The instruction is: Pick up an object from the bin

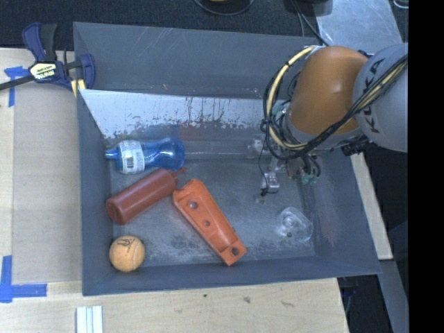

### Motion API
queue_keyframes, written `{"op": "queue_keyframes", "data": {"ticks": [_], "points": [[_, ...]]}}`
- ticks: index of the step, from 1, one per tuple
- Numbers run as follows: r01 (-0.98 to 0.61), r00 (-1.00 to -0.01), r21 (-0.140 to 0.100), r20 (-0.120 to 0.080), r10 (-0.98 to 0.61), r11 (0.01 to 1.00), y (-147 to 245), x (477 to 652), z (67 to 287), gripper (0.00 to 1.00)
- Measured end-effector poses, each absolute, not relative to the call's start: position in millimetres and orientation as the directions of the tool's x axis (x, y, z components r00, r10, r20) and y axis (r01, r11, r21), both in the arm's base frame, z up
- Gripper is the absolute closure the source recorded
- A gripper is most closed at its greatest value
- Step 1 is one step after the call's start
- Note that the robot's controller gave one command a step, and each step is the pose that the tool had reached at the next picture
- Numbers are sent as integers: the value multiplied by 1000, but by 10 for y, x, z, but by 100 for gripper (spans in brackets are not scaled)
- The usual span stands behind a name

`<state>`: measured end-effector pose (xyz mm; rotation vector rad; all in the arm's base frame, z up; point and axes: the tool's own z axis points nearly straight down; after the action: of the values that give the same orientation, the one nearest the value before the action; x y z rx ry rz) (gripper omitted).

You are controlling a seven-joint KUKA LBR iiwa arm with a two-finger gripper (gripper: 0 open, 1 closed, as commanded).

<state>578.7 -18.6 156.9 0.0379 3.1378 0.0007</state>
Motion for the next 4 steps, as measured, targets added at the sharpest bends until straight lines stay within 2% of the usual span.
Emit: {"op": "queue_keyframes", "data": {"ticks": [1, 2, 3, 4], "points": [[37, -999, 0, -5, 37, 999, -579, 5470, 1330, 0], [29, -1000, -1, -9, 29, 1000, -93, 5856, 1091, 0], [18, -1000, 0, -13, 18, 1000, 55, 5925, 1046, 0], [-185, -983, -3, -9, -185, 983, -530, 5675, 1325, 0]]}}
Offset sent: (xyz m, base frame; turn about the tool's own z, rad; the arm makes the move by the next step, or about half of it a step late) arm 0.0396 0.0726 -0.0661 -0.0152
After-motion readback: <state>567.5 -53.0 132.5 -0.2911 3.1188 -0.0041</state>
